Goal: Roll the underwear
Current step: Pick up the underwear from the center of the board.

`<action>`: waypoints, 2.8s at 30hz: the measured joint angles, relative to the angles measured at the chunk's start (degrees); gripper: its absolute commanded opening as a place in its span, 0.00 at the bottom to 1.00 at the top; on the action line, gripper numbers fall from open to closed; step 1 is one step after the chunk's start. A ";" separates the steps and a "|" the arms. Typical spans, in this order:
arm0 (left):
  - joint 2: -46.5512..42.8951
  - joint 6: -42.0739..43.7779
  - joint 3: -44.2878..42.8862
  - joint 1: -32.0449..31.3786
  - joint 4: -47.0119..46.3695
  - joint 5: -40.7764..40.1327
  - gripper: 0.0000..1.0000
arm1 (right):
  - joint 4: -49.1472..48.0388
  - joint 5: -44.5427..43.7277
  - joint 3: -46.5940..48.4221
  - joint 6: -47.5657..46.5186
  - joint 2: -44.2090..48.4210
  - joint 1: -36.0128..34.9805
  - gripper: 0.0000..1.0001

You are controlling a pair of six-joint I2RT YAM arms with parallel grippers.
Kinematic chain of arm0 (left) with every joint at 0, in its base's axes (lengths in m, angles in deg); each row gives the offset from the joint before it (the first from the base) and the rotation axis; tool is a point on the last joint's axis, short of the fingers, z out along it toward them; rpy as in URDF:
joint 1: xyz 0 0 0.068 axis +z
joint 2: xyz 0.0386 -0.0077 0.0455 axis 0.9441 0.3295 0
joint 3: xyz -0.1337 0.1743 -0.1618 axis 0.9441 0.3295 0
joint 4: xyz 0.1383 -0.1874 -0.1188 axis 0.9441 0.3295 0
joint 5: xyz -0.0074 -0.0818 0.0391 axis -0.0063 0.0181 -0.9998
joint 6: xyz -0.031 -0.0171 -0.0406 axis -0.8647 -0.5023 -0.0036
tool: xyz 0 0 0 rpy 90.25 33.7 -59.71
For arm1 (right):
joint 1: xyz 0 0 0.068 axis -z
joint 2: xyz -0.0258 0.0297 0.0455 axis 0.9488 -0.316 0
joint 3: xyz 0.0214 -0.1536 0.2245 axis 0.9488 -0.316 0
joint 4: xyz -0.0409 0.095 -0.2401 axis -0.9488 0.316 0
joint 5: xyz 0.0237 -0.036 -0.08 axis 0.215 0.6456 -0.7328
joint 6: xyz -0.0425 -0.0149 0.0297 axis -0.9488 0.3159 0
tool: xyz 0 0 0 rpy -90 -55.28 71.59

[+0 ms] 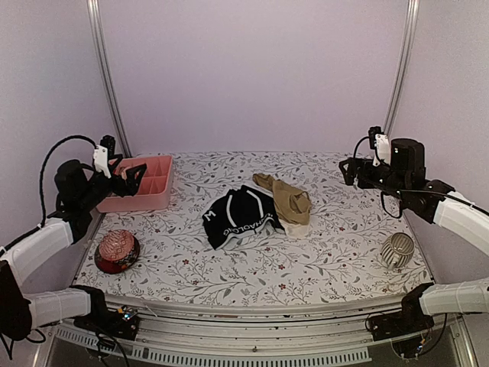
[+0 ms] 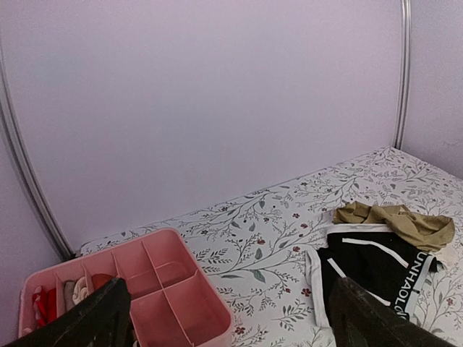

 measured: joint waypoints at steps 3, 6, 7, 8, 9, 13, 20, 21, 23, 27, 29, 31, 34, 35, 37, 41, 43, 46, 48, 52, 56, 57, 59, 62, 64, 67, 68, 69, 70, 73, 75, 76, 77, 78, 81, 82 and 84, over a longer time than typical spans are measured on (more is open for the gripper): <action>0.00 -0.22 0.00 0.07 -0.66 0.57 0.99 | 0.33 0.00 0.00 0.22 0.22 -0.07 0.99; 0.00 -0.26 0.00 0.11 -0.87 1.03 0.99 | 0.42 0.20 -0.02 0.37 0.74 -0.24 0.99; 0.02 -0.26 0.00 0.11 -0.87 1.20 0.98 | 0.39 0.31 -0.02 0.37 1.01 -0.26 0.99; 0.02 -0.28 0.00 0.11 -0.90 1.44 0.98 | 0.39 0.55 -0.02 0.37 1.25 -0.26 0.99; 0.04 -0.28 0.00 0.11 -0.94 1.73 0.99 | 0.39 0.92 -0.02 0.37 1.42 -0.26 0.99; 0.50 -0.28 0.00 0.15 -1.29 2.86 0.98 | 0.31 2.62 -0.07 0.22 1.40 -0.26 0.99; 2.21 -0.15 0.00 0.15 -1.22 4.92 0.99 | -0.70 6.99 -0.07 -0.09 -4.17 -0.48 0.99; 2.34 -0.15 0.00 0.15 -1.22 5.14 0.98 | -0.70 7.37 -0.04 -0.11 -5.29 -0.70 0.99; 2.56 -0.07 0.00 0.15 -1.22 5.66 0.99 | -0.72 7.78 -0.04 -0.11 -7.17 -1.31 0.99; 3.10 0.46 0.00 0.02 -1.16 6.34 0.99 | -0.90 7.89 1.11 -0.35 -12.02 -3.39 0.99; 3.34 0.70 0.00 -0.11 -1.11 6.51 0.99 | -1.05 7.56 2.56 -0.61 -15.08 -4.79 0.99; 3.61 0.90 0.00 -0.26 -1.01 6.64 0.98 | -1.07 6.71 4.50 -0.92 -18.47 -6.25 0.99; 3.98 1.14 0.00 -0.55 -0.96 6.86 0.99 | -0.61 4.07 9.29 -1.40 -24.85 -8.61 0.99; 4.11 1.29 0.00 -0.70 -0.96 6.93 0.99 | -0.17 2.78 11.56 -1.60 -27.43 -9.49 0.99; 4.35 1.60 0.00 -1.01 -0.87 7.04 0.99 | 0.74 -0.15 16.41 -1.99 -32.70 -11.17 0.99; 4.63 2.03 0.00 -1.44 -0.76 7.13 0.99 | 3.72 -6.19 25.35 -2.62 -42.07 -13.51 0.99; 4.63 2.16 0.00 -1.60 -0.76 7.10 0.99 | 5.49 -8.74 29.38 -2.89 -46.51 -14.03 0.99; 4.63 2.29 0.00 -1.79 -0.76 7.08 0.98 | 7.19 -10.97 33.11 -3.08 -51.30 -14.25 0.99; 4.63 2.43 0.00 -1.92 -0.74 7.08 0.99 | 7.96 -11.45 34.14 -3.30 -53.24 -14.45 0.99; 4.90 2.47 0.00 -2.19 -0.76 7.08 0.99 | 8.96 -11.39 34.58 -3.34 -54.31 -15.02 0.99; 5.31 2.64 0.00 -2.36 -0.61 6.84 0.99 | 9.73 -11.23 38.53 -3.28 -55.54 -16.17 0.99; 5.31 2.69 0.00 -2.38 -0.57 6.75 0.99 | 9.70 -11.26 39.52 -3.26 -55.98 -16.44 0.99; 5.31 2.84 0.00 -2.49 -0.55 6.54 0.99 | 9.73 -11.34 41.68 -3.06 -57.16 -16.79 0.99; 5.31 3.08 -0.02 -2.60 -0.55 6.45 0.98 | 9.81 -11.45 43.06 -2.82 -59.04 -16.98 0.99; 5.31 3.13 0.00 -2.62 -0.55 6.43 0.99 | 10.38 -11.50 43.15 -2.60 -60.24 -16.98 0.98; 5.38 3.28 -0.02 -2.64 -0.55 6.29 0.98 | 11.43 -11.69 43.28 -2.34 -61.79 -16.98 0.93; 5.44 3.30 -0.02 -2.67 -0.55 6.25 0.99 | 11.82 -11.76 43.39 -2.27 -62.25 -16.98 0.91; 5.60 3.32 -0.02 -2.73 -0.55 6.25 0.99 | 12.28 -11.89 43.65 -2.19 -62.69 -16.98 0.89; 5.73 3.32 -0.02 -2.75 -0.52 6.23 0.99 | 12.48 -12.00 43.85 -2.14 -63.01 -16.98 0.87; 5.92 3.34 -0.02 -2.80 -0.50 6.21 0.99 | 12.90 -12.61 44.65 -1.99 -63.93 -16.98 0.72; 6.01 3.34 -0.02 -2.86 -0.50 6.21 0.99 | 13.05 -13.20 45.00 -1.99 -64.39 -16.98 0.57; 6.03 3.37 -0.02 -2.89 -0.50 6.21 0.99 | 13.14 -13.53 45.00 -2.12 -64.50 -16.98 0.51; 6.08 3.37 -0.02 -2.89 -0.50 6.21 0.99 | 13.33 -13.88 45.00 -1.86 -64.54 -16.98 0.46; 6.10 3.39 -0.02 -2.89 -0.50 6.21 0.99 | 13.46 -14.08 45.00 -1.99 -64.57 -16.98 0.41; 6.14 3.43 -0.02 -2.95 -0.48 6.12 0.98 | 13.51 -14.49 45.05 -2.19 -64.57 -16.98 0.25; 6.14 3.45 -0.02 -2.97 -0.48 6.10 0.99 | 13.51 -14.67 45.09 -2.25 -64.57 -16.98 0.21; 6.14 3.48 -0.02 -2.99 -0.48 6.05 0.99 | 13.51 -15.10 45.11 -2.29 -64.57 -16.98 0.09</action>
